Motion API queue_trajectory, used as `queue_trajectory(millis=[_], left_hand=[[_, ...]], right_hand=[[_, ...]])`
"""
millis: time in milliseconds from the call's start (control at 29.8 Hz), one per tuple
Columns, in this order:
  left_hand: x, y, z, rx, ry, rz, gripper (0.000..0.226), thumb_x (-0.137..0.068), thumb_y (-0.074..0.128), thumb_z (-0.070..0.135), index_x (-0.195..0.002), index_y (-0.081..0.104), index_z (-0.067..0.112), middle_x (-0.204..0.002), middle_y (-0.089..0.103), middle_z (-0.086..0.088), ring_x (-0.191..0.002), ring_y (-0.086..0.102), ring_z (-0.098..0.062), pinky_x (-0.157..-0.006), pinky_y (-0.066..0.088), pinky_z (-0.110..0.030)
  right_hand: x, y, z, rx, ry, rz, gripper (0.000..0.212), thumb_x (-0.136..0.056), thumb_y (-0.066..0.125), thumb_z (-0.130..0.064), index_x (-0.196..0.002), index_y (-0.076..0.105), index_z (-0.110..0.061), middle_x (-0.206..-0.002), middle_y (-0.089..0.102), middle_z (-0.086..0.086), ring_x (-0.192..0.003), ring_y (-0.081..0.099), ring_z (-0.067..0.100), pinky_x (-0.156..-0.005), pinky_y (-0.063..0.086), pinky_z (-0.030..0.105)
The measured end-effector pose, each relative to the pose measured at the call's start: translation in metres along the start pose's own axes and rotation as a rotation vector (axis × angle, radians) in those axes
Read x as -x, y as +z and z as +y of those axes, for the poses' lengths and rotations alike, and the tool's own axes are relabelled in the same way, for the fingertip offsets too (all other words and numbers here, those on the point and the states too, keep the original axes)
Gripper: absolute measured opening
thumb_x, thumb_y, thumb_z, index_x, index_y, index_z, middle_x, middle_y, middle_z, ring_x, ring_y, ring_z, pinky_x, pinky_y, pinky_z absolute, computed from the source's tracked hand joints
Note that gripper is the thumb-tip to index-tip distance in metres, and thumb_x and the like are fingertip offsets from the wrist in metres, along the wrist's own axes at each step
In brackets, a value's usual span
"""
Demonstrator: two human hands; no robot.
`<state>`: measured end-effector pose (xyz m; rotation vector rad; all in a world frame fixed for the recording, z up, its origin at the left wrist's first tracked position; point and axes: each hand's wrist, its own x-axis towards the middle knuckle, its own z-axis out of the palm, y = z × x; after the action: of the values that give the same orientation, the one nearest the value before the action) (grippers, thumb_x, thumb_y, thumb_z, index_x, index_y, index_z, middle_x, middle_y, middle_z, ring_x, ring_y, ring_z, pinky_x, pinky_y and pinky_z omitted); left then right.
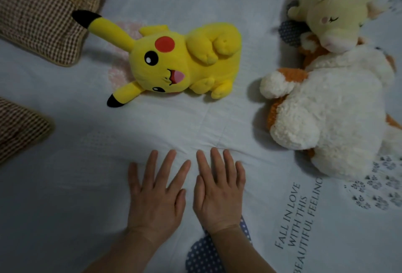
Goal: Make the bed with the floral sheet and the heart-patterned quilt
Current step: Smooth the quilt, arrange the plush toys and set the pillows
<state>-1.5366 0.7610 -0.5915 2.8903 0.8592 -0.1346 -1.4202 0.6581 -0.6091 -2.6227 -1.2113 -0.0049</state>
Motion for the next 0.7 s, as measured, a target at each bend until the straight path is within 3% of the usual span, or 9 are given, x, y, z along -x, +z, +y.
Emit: queue_trajectory(millis=[302,704], left_hand=[[-0.006,-0.001,-0.002,0.002,-0.002,0.010,0.060,-0.089,0.039,0.040,-0.149,0.039,0.032,-0.159,0.030,-0.005,-0.147,0.023,-0.038,-0.111,0.013,-0.069],[0.005,0.010,0.003,0.013,0.009,0.162,0.053,-0.095,0.038,0.039,-0.147,0.044,0.029,-0.157,0.034,-0.004,-0.146,0.027,-0.034,-0.112,0.018,-0.066]], right_hand=[[-0.005,0.001,0.000,-0.037,0.005,-0.006,0.049,-0.100,0.037,-0.034,-0.148,0.043,-0.030,-0.153,0.040,0.002,-0.146,0.030,0.028,-0.113,0.027,0.056],[0.000,0.003,0.001,-0.092,-0.010,0.001,0.045,-0.100,0.040,-0.035,-0.144,0.049,-0.031,-0.149,0.046,0.002,-0.143,0.035,0.027,-0.116,0.025,0.052]])
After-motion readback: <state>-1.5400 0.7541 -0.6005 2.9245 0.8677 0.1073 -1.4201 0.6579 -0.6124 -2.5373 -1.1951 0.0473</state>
